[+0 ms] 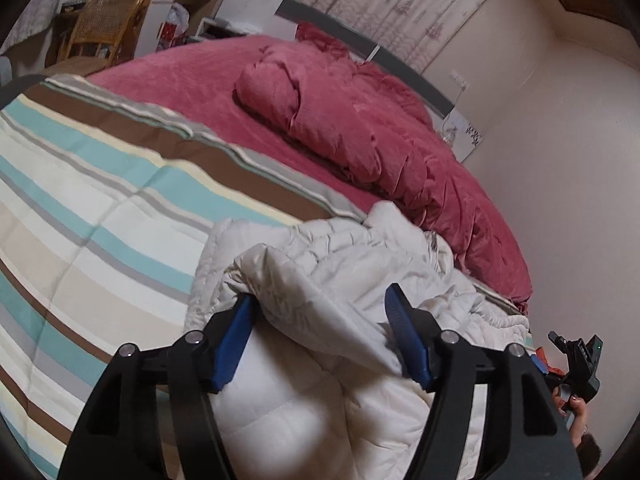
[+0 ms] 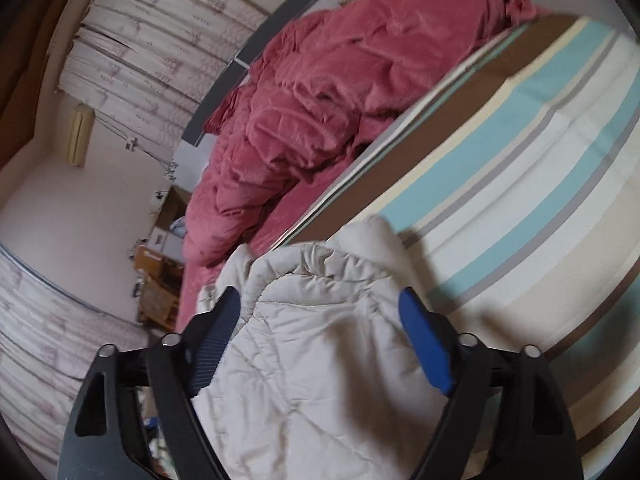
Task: Fold large clothes
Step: 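Lift the hem with both tools and fold it toward the collar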
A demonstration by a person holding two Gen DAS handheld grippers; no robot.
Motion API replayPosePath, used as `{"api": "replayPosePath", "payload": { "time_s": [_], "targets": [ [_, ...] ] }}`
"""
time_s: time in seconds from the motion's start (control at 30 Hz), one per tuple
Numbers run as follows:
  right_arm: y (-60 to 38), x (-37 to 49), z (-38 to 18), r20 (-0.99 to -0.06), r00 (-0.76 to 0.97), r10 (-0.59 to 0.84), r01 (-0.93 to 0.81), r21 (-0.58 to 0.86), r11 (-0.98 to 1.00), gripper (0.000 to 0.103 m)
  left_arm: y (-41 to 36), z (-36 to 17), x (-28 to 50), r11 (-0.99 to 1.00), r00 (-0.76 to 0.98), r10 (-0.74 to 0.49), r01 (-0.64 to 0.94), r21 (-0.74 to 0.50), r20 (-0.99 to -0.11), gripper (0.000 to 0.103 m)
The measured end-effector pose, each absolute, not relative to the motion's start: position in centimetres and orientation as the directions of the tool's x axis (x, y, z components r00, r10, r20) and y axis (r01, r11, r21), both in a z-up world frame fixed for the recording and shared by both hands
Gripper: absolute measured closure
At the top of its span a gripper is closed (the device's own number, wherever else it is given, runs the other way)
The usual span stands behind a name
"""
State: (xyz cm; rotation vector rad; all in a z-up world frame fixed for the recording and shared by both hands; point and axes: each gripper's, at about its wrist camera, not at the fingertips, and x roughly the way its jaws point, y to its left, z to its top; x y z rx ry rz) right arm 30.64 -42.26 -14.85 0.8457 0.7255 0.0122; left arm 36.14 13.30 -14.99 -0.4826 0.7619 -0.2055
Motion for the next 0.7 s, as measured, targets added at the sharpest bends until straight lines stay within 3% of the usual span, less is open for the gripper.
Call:
{"api": "replayPosePath", "payload": {
  "time_s": [0.07, 0.17, 0.4, 0.7],
  "targets": [
    [-42.5, 30.3, -14.4, -0.583, 0.767, 0.266, 0.250, 0.655, 0.713, 0.019, 13.8, -14.3, 35.4, 0.893, 0.765, -0.281, -0.012, -0.450, -0.579, 0.005],
    [-42.7, 30.1, -14.7, -0.626, 0.745, 0.229, 0.259, 0.588, 0.766, 0.015, 14.8, -13.8, 34.6, 0.911, 0.808, -0.232, -0.015, -0.413, -0.541, 0.004],
    [-41.1, 31.2, -18.2, -0.744, 0.615, 0.261, 0.196, 0.465, 0.863, 0.010, 14.0, -19.5, 37.2, 0.959, 0.587, -0.243, 0.024, -0.283, -0.772, 0.002],
    [-41.0, 33.2, -22.2, -0.748, 0.537, 0.389, 0.152, 0.540, 0.828, 0.010, 15.2, -23.3, 40.5, 0.921, 0.480, -0.355, 0.032, -0.388, -0.802, 0.002]
  ]
}}
